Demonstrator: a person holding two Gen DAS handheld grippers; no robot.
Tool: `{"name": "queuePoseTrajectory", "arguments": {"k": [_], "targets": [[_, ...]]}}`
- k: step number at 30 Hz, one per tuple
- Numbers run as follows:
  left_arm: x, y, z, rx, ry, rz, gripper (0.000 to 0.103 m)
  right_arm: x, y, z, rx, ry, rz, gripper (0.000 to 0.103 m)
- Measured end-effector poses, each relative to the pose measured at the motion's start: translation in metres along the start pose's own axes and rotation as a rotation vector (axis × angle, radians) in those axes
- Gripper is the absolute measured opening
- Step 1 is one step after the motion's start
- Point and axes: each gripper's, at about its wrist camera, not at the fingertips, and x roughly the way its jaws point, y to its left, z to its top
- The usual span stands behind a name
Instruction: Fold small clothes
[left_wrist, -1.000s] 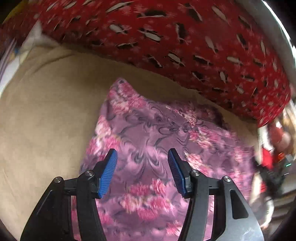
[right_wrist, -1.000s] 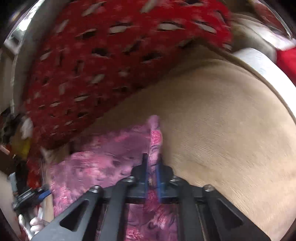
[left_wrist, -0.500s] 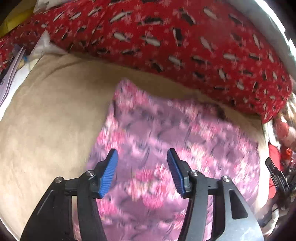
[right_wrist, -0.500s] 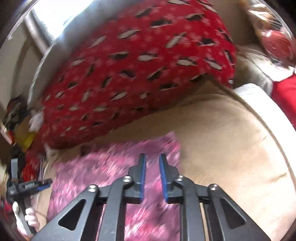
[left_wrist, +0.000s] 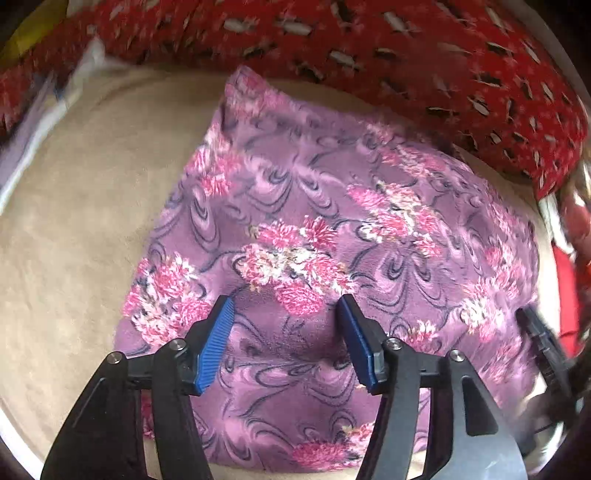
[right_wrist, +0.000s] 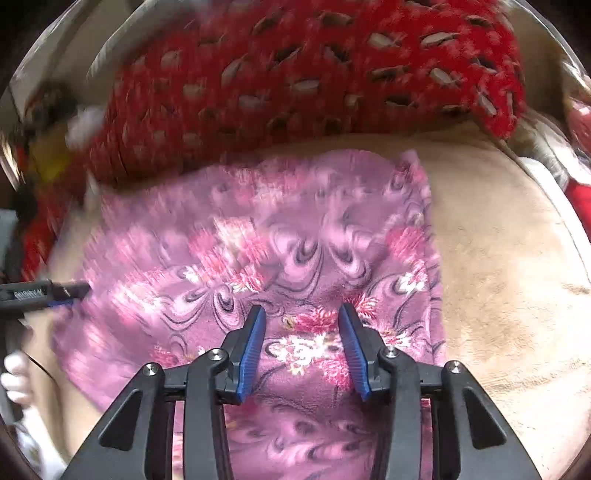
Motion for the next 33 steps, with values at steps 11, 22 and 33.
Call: {"name": "queuePoseTrajectory", "arguments": {"k": [11, 22, 33], "targets": [[-0.018, 0.097, 0.029, -0.293, 0.046, -0.119, 0.058, -0.021, -0.028, -0.017, 0.112, 0.009, 0.103, 0.055], [0.027, 0.082, 0.018, -0.312, 0.150, -0.241, 0.071, -0.023, -0.036, -0.034, 0.143, -0.134, 0.153, 0.057], [0.000, 0.054, 0.021, -0.218, 0.128, -0.206, 0.011, -0.024, -0.039, -0.035, 0.154, -0.151, 0.173, 0.057]]}}
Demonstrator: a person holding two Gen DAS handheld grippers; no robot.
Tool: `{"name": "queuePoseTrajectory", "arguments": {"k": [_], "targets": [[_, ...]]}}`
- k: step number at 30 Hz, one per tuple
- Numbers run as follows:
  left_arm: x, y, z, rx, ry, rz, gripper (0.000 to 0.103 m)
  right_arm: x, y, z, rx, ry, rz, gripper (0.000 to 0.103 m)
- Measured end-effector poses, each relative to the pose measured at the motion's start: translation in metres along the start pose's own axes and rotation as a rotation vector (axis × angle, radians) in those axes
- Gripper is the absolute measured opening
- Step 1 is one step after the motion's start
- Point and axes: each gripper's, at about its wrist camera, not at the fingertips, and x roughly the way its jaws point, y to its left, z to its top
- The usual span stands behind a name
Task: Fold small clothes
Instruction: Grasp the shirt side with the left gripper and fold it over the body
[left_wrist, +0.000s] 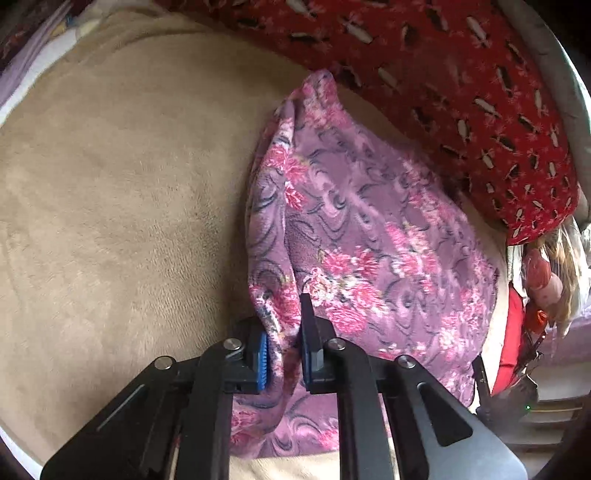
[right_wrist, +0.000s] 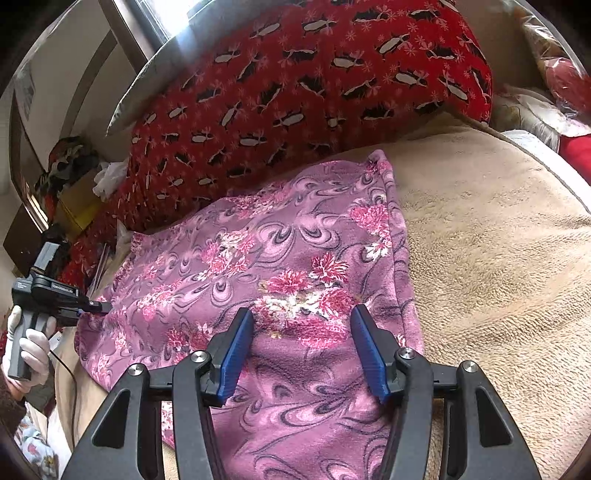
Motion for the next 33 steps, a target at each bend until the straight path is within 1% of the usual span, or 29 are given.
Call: {"name": "queuePoseTrajectory", "arguments": {"k": [7, 11, 15, 19, 22, 26, 31, 33], "targets": [[-0.041, -0.035, -0.007, 0.026, -0.055, -0.073, 0.011, -0.001, -0.005, -0.001, 0.019, -0.010, 0.023, 0.057], [-0.055, -0.062, -0.013, 0.052, -0.068, -0.094, 0.010, -0.002, -0.008, -0.001, 0.033, -0.015, 0.042, 0.057], [-0.059, -0.092, -0.018, 0.079, -0.070, -0.116, 0.010, -0.003, -0.012, -0.001, 0.051, -0.022, 0.065, 0.057], [-0.055, -0.125, -0.023, 0.096, -0.055, -0.148, 0.009, -0.005, -0.016, -0.001, 0.073, -0.029, 0.093, 0.057], [-0.046, -0.152, -0.029, 0.127, -0.041, -0.145, 0.009, -0.006, -0.020, -0.002, 0.092, -0.034, 0.117, 0.057], [-0.023, -0.181, -0.039, 0.145, 0.000, -0.146, 0.009, -0.007, -0.025, -0.002, 0.113, -0.040, 0.144, 0.057], [0.004, -0.208, -0.054, 0.167, 0.050, -0.145, 0.009, -0.008, -0.030, -0.003, 0.145, -0.047, 0.175, 0.057], [0.018, -0.217, -0.061, 0.181, 0.069, -0.133, 0.009, -0.008, -0.032, -0.003, 0.153, -0.050, 0.185, 0.057]]}}
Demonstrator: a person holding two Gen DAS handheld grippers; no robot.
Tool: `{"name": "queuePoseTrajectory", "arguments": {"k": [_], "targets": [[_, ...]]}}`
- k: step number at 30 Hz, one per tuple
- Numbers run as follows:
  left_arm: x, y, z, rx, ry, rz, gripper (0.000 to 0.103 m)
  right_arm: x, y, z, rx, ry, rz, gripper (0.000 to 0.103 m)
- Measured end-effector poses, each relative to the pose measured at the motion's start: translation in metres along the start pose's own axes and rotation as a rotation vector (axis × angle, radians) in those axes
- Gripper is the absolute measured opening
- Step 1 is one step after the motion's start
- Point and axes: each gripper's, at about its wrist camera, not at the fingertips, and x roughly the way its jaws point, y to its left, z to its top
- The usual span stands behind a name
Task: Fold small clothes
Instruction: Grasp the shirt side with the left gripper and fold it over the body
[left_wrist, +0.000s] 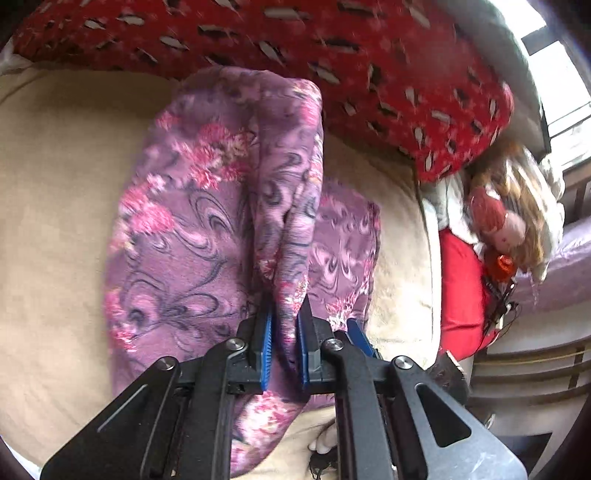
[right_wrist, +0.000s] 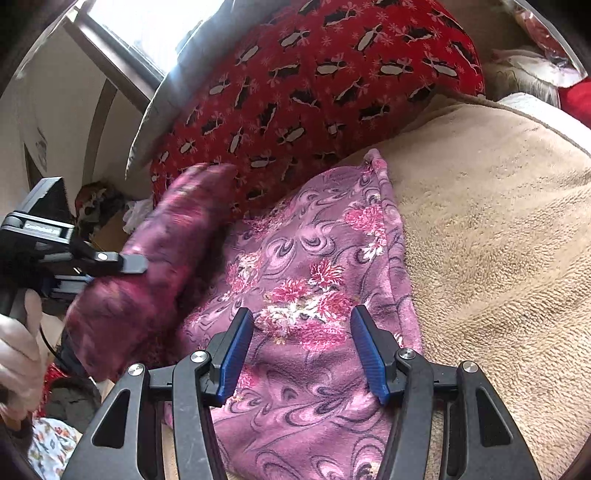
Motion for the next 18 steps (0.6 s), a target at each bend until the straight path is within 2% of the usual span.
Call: {"name": "queuePoseTrajectory", "arguments": {"k": [7, 18], "targets": [[0.043, 0.000, -0.012, -0.019, 0.069, 0.019, 0.009, -0.002, -0.005, 0.001, 0.027, -0.006, 0.035, 0.057], [0.046, 0.002, -0.015, -0.006, 0.065, -0.003, 0.009, -0.002, -0.007, 0.001, 0.031, -0.006, 0.037, 0.057]]}}
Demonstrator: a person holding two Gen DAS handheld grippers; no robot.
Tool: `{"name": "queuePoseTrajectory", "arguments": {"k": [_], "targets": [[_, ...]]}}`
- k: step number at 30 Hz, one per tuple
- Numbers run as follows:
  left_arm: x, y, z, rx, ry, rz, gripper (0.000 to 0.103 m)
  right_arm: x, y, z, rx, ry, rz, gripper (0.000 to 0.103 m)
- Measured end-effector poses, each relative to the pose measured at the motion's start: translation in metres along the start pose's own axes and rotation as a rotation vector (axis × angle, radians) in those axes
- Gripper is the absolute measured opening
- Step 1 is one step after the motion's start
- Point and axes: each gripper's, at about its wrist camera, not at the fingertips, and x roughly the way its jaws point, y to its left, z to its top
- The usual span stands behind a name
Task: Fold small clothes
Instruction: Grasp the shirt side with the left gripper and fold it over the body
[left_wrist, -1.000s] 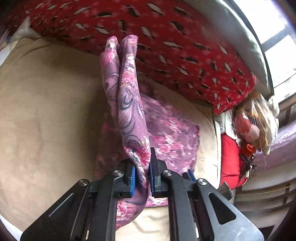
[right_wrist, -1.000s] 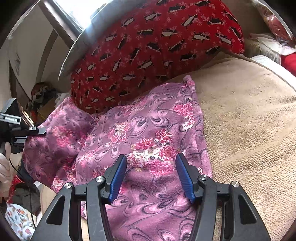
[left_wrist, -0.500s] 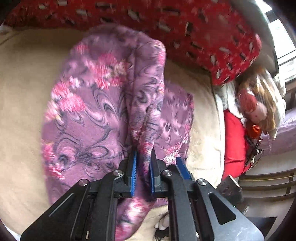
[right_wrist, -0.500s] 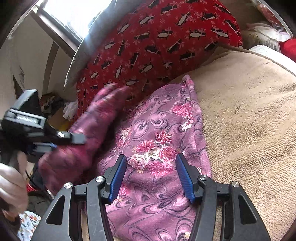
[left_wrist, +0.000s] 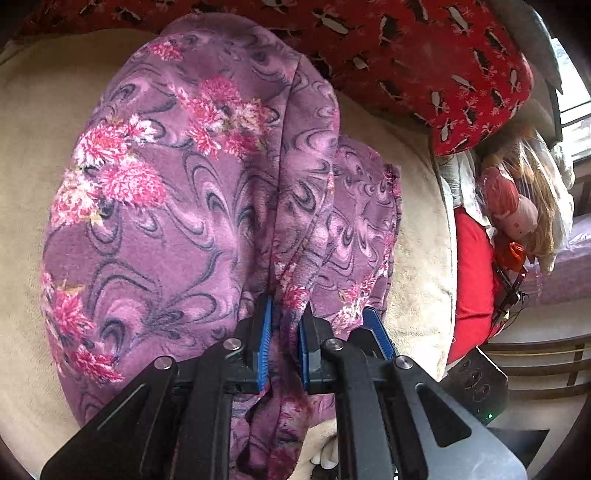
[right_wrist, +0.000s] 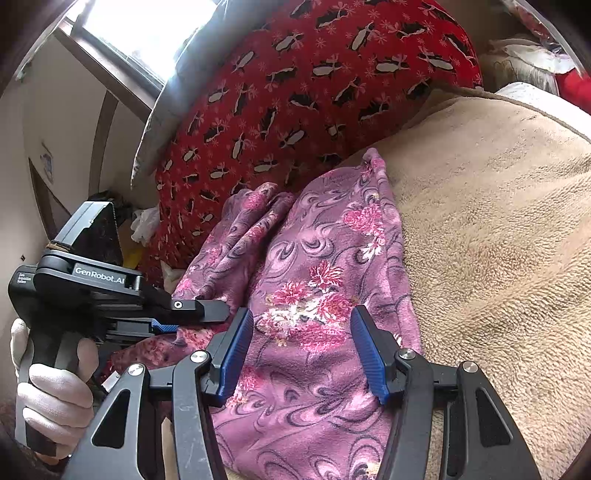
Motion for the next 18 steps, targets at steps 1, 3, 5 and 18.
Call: {"name": "queuePoseTrajectory", "arguments": {"k": [1, 3, 5, 18], "targets": [[-0.003, -0.002, -0.002, 0.012, -0.012, 0.008, 0.009, 0.000, 0.000, 0.000, -0.002, 0.001, -0.003, 0.057], [-0.007, -0.005, -0.004, 0.028, -0.027, 0.015, 0.010, 0.000, 0.000, 0.000, -0.005, 0.003, -0.008, 0.057], [-0.012, -0.005, -0.005, 0.041, -0.036, 0.016, 0.011, 0.000, 0.000, -0.001, -0.007, 0.005, -0.014, 0.057], [-0.046, 0.015, -0.010, 0.038, -0.096, 0.000, 0.032, 0.007, 0.005, 0.013, 0.040, 0.085, -0.056, 0.057]]}}
